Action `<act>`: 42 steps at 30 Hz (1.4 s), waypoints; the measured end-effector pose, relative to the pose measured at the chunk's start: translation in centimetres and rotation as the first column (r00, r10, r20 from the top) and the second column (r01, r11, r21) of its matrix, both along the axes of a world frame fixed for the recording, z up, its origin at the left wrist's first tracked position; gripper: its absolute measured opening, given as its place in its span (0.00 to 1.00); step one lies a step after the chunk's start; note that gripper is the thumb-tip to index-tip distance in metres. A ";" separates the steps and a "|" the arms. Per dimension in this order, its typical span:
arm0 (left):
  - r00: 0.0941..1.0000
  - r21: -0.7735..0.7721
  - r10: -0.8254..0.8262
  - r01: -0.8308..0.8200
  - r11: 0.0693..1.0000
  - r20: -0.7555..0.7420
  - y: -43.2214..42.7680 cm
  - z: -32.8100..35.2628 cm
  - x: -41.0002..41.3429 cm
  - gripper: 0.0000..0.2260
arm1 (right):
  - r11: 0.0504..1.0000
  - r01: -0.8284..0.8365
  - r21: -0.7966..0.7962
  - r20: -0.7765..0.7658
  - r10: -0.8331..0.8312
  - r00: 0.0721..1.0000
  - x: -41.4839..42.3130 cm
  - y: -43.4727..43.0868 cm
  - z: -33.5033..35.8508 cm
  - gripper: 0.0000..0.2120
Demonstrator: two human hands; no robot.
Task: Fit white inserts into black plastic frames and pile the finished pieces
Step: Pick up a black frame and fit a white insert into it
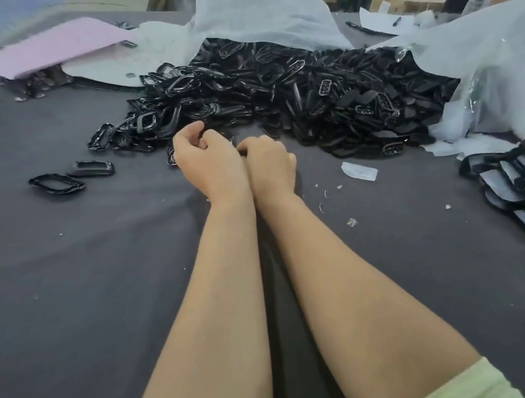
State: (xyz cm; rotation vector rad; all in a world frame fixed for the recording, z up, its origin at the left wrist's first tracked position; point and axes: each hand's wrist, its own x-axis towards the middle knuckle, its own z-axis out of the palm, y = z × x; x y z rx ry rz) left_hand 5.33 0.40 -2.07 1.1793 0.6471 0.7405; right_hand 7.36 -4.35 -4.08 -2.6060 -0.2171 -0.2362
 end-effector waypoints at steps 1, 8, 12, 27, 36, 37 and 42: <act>1.000 0.024 -0.013 0.013 1.000 -0.007 -0.3 0.0 0.1 0.10 | 0.995 0.008 0.103 0.012 -0.009 1.000 -0.1 -0.5 0.1 0.12; 0.892 0.330 -0.417 0.453 0.828 -0.176 -4.4 -0.8 0.3 0.11 | 0.888 -0.045 0.459 -0.032 0.067 0.997 0.0 -8.2 2.5 0.04; 0.861 0.254 -0.473 0.508 0.823 -0.188 -6.6 -1.6 0.2 0.06 | 0.764 0.066 0.642 -0.100 -0.002 0.995 -0.7 -12.7 2.7 0.03; 0.927 -0.018 -0.375 0.375 0.927 0.025 -7.6 -2.1 -0.4 0.02 | 0.994 0.090 -0.069 -0.053 -0.094 0.994 -0.4 -14.8 -1.0 0.18; 0.932 0.066 -0.361 0.359 0.931 0.017 -7.8 -2.3 -0.3 0.05 | 0.989 0.091 -0.120 -0.172 -0.111 0.979 0.0 -13.6 -1.0 0.22; 0.931 0.068 -0.364 0.362 0.930 0.018 -7.8 -2.3 -0.3 0.05 | 0.985 0.108 -0.135 -0.179 -0.131 0.975 0.0 -13.2 -1.0 0.23; 0.928 0.046 -0.371 0.369 0.928 0.023 -7.6 -2.3 -0.3 0.05 | 0.969 0.202 -0.141 -0.095 -0.216 0.972 -0.2 -11.8 -1.3 0.25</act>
